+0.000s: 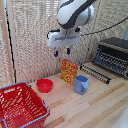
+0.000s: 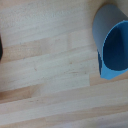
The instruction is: Please locate the crimson dish within your space. Move your hand towards it gently. Tenderly hold the bowl carefully using your fingers and raise it. With caution, shift it towards the basket. Kindly let loose of the dish to drop it in the basket.
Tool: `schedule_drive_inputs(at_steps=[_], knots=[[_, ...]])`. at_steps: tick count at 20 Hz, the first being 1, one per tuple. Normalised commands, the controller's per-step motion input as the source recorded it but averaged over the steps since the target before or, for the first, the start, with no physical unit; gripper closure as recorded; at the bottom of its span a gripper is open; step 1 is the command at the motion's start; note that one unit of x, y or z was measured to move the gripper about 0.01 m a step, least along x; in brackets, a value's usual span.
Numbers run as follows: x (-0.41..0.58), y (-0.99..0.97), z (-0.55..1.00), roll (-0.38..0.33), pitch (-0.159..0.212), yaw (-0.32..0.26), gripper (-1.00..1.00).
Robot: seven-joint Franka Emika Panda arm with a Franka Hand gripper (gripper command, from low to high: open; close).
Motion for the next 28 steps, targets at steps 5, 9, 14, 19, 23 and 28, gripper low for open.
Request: schedule_drive_inputs(at_steps=[5, 9, 14, 19, 23, 28], knots=[[0.579, 0.20, -0.44, -0.068, 0.078, 0.014, -1.00], [0.576, 0.21, -0.48, -0.076, 0.053, 0.023, -1.00], [0.542, 0.22, -0.49, -0.082, 0.039, 0.032, -1.00], [0.461, 0.25, -0.54, -0.104, 0.034, 0.037, -1.00], [0.141, 0.17, -0.59, -0.115, 0.034, 0.054, -1.00], [0.000, 0.11, -0.55, -0.091, 0.050, 0.040, -1.00]])
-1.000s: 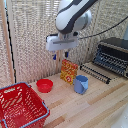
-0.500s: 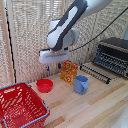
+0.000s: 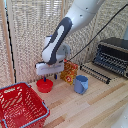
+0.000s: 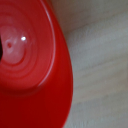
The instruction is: Please locate the crimson dish within your space. Move your hand towards it gently. Tenderly hold the bowl carefully using your fingers and raise it. With caution, shift it towards the basket. Kindly let loose of the dish to drop it in the basket.
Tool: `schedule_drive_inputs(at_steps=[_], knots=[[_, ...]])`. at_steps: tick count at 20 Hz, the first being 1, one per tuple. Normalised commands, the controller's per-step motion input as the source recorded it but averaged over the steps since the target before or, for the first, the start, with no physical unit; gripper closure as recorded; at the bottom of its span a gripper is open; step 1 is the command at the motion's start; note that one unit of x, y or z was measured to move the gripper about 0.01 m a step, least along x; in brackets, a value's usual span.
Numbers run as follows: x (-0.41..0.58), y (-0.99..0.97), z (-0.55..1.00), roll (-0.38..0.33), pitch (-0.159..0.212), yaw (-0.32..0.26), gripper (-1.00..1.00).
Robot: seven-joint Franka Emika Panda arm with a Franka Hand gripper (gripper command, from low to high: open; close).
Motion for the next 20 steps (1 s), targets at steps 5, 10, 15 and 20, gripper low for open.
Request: schedule_drive_inputs(at_steps=[5, 10, 15, 20], knots=[[0.049, 0.16, -0.31, -0.072, 0.025, 0.025, 1.00], [0.008, 0.09, -0.01, -0.017, 0.000, 0.000, 1.00], [0.000, 0.01, 0.00, 0.000, 0.000, 0.000, 1.00], [0.000, 0.02, 0.01, 0.000, 0.000, 0.000, 1.00]])
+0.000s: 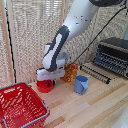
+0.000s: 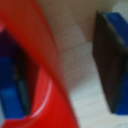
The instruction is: Please locate the crimson dish within your space. Move your hand towards it gently. Tenderly hold the bowl carefully using your fingers and raise it. With caution, shift it towards the basket. Kindly let loose of the dish to drop it in the basket.
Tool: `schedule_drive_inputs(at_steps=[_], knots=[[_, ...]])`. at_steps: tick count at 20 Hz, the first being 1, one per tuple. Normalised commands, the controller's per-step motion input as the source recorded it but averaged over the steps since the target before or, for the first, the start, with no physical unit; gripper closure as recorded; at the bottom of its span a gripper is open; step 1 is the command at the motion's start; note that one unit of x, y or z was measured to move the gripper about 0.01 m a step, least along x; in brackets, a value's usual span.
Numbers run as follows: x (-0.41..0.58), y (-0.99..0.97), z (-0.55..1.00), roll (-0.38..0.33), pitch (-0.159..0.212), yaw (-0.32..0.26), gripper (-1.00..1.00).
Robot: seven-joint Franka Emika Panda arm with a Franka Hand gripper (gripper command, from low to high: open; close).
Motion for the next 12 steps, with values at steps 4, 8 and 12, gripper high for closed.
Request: schedule_drive_inputs(at_steps=[4, 8, 12], knots=[[-0.194, 0.01, 0.77, 0.000, 0.030, 0.021, 1.00], [-0.245, 0.00, 1.00, 0.000, 0.040, 0.007, 1.00], [-0.179, 0.00, 1.00, 0.000, 0.023, 0.024, 1.00]])
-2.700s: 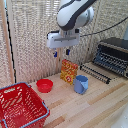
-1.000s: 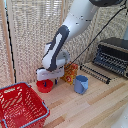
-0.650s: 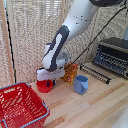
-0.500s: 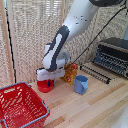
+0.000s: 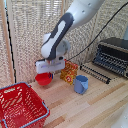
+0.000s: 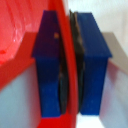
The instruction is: Please locate the crimson dish within your space. Move your hand towards it gently. Tenderly hold the bowl carefully using your fingers and raise it. With caution, shift it towards the basket. Kindly let loose of the dish to drop it in the basket.
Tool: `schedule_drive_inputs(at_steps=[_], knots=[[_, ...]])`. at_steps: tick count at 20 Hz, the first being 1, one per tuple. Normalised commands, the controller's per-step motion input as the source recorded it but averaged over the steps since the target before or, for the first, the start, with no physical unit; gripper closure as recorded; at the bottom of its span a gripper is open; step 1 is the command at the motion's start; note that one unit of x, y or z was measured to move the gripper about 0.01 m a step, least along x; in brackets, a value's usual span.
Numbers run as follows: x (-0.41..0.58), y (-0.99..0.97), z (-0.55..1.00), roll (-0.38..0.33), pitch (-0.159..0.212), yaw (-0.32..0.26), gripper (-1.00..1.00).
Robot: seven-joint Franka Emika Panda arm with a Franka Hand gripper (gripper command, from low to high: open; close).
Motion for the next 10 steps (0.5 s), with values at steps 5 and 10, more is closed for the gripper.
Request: schedule_drive_inputs(at_steps=[5, 10], knots=[[-0.155, 0.13, 0.99, 0.015, 0.048, 0.047, 1.00], [-0.260, 0.58, 0.82, 0.068, 0.039, 0.024, 1.00]])
